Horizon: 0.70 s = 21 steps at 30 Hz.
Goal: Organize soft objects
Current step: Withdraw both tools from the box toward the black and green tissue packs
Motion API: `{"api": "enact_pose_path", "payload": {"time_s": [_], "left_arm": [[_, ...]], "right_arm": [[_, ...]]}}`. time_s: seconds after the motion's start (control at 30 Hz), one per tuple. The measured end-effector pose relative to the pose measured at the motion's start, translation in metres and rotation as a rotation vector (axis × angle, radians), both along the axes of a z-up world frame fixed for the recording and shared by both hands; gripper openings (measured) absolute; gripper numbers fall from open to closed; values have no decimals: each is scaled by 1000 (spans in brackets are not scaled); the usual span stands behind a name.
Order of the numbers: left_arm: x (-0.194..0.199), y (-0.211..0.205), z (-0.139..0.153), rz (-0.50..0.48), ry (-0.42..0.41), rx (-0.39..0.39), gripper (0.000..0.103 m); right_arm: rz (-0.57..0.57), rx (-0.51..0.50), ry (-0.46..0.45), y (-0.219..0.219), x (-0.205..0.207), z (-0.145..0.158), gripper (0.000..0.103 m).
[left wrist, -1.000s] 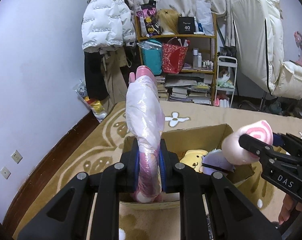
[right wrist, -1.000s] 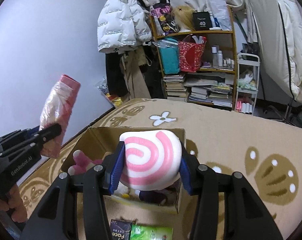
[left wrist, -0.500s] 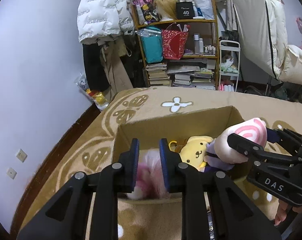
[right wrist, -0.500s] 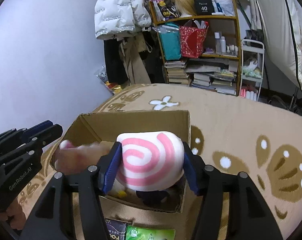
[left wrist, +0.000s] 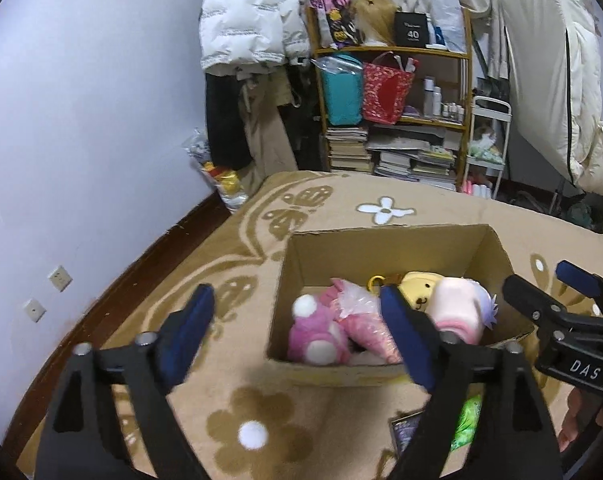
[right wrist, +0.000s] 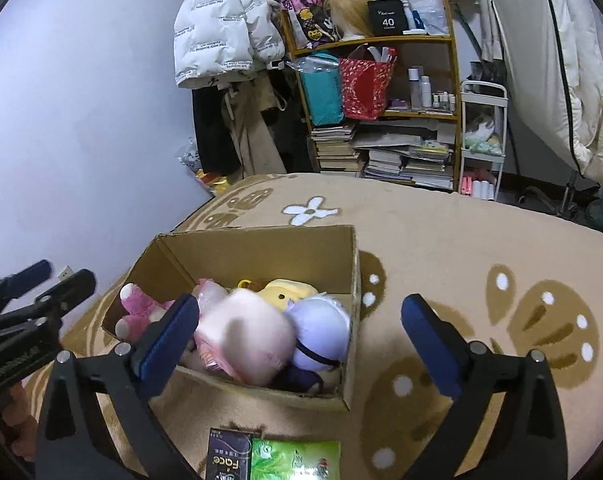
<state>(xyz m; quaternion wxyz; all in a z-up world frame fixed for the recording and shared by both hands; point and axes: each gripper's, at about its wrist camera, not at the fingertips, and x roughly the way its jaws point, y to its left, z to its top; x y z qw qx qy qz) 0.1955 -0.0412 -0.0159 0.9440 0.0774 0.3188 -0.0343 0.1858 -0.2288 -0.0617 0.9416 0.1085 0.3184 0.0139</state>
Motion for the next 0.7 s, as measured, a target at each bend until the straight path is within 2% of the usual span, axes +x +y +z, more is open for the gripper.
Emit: {"api": "enact_pose_path", "payload": {"time_s": [0.17,0.5,0.7], "left_arm": [[-17,8,12,28,-24,25,102],[-49,18,27,4,-21,36,103],[-70,23,24,-5,-1,38,103]], "right_arm": [[-16,7,10,-3,-10,8,103],[-29,-4,-3,-1,-40,29,103],[-19,-22,6,6,-64,26,103]]}}
